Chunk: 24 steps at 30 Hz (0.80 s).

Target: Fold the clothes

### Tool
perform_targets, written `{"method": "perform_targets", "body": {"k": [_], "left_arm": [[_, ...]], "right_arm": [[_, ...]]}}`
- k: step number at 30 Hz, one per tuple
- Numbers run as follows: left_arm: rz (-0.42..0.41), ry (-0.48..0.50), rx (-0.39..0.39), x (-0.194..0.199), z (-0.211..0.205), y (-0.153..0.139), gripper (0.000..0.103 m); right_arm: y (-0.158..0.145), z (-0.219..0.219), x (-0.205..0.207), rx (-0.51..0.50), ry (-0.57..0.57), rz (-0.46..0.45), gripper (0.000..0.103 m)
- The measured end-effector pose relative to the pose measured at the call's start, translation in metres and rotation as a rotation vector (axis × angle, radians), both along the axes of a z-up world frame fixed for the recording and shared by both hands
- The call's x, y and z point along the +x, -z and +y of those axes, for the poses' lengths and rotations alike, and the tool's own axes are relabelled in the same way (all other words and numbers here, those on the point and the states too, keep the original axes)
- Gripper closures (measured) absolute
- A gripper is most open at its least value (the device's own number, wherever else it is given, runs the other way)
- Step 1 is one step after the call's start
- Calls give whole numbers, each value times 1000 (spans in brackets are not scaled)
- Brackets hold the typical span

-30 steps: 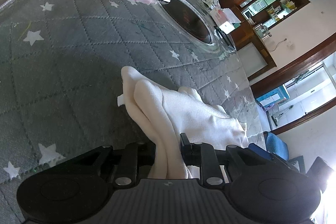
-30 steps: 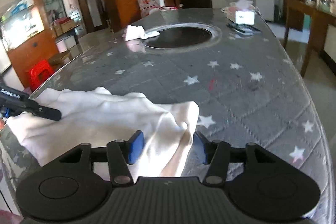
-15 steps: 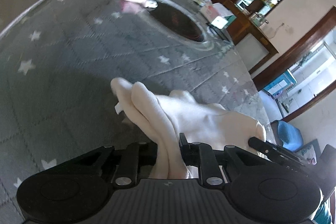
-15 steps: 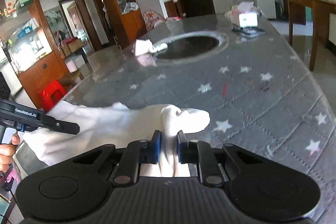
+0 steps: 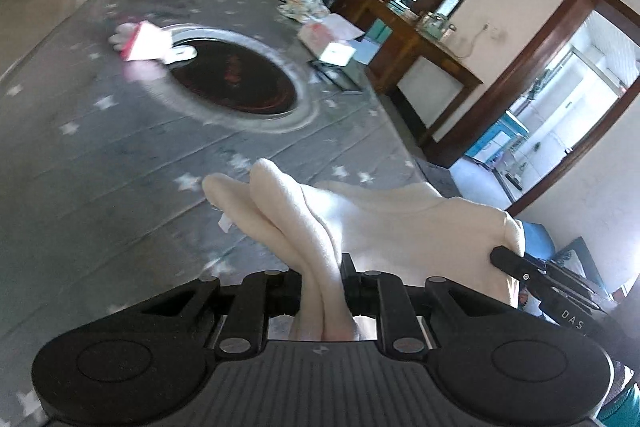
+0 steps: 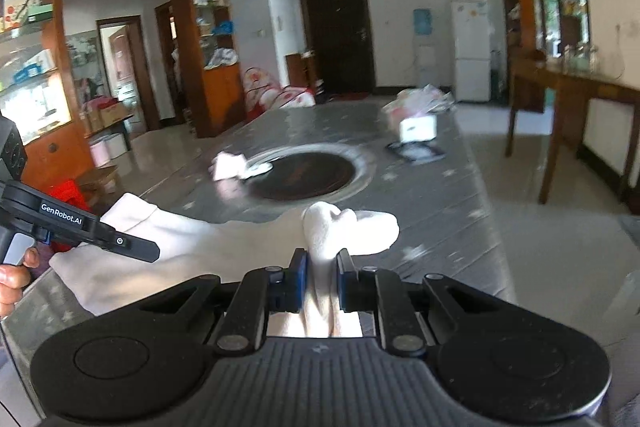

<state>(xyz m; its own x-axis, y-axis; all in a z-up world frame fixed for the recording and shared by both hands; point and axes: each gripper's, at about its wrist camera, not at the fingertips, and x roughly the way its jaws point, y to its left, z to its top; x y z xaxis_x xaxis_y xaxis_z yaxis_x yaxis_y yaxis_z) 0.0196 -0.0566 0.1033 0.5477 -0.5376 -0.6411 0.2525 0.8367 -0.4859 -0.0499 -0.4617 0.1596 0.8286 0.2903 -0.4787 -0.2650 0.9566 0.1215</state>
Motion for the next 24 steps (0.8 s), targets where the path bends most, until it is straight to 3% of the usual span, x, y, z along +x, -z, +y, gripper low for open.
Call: {"method": "perform_targets", "body": {"k": [11, 24], "left_arm": [[-24, 57, 14, 24, -59, -23, 85], [-36, 76, 105, 39, -96, -23, 85]], "right_arm": [[-28, -44, 3, -44, 94, -68, 90], [-19, -60, 17, -49, 121, -58, 90]]}}
